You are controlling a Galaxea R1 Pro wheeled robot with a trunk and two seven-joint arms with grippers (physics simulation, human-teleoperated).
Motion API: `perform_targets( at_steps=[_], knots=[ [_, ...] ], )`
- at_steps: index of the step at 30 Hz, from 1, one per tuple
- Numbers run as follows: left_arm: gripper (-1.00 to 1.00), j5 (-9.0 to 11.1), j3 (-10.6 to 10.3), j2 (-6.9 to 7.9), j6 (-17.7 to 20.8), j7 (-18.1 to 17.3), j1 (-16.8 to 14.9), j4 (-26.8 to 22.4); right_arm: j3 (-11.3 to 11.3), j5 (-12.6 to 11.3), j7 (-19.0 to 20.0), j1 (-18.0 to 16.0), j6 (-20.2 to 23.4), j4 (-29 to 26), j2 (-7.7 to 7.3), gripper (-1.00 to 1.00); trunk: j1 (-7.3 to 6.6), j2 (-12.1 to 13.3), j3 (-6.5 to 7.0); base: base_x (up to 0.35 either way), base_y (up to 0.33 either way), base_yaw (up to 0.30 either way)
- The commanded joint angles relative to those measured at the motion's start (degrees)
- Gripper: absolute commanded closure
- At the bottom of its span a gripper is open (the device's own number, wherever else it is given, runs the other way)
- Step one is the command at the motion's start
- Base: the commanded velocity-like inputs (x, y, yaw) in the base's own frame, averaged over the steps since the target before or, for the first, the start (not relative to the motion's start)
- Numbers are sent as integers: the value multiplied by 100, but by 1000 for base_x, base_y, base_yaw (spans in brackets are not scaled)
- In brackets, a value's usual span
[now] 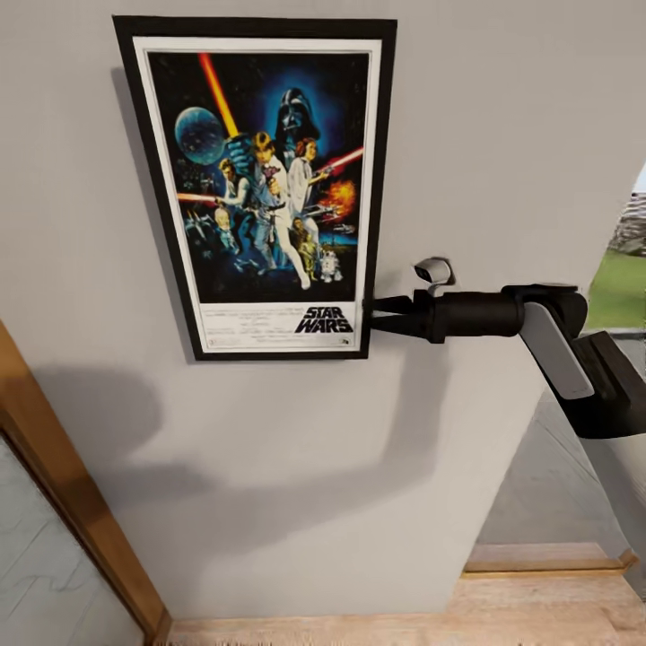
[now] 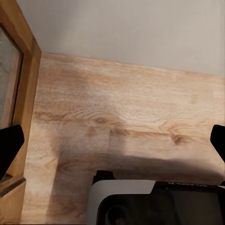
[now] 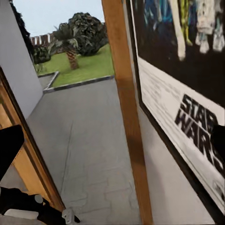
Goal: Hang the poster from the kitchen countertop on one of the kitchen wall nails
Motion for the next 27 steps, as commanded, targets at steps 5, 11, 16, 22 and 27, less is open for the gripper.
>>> perform_targets(
  at_steps=[5, 11, 16, 22, 27],
  knots=[
    [-100, 13, 14, -2, 17, -32, -1, -10, 15, -33, 4, -1, 21, -27, -4, -100, 1, -13, -12, -330, 0, 0],
    [-100, 13, 15, -2, 17, -32, -1, -10, 29, -34, 45, 123, -335, -153, -13, -100, 1, -13, -12, -336, 0, 0],
    [-100, 13, 11, -2, 17, -32, -1, -14, 483, 256, 74, 1188, -1158, -342, -34, -100, 1, -13, -12, -286, 0, 0],
    [-100, 13, 14, -2, 17, -35, -1, -25, 878, 1132, 67, 2642, -2351, -278, -36, -100, 1, -13, -12, -54, 0, 0],
    [-100, 17, 15, 0, 23, -33, -1, -26, 916, 1590, 68, 3736, -3527, 354, -36, -100, 1, -13, -12, -6, 0, 0]
  ],
)
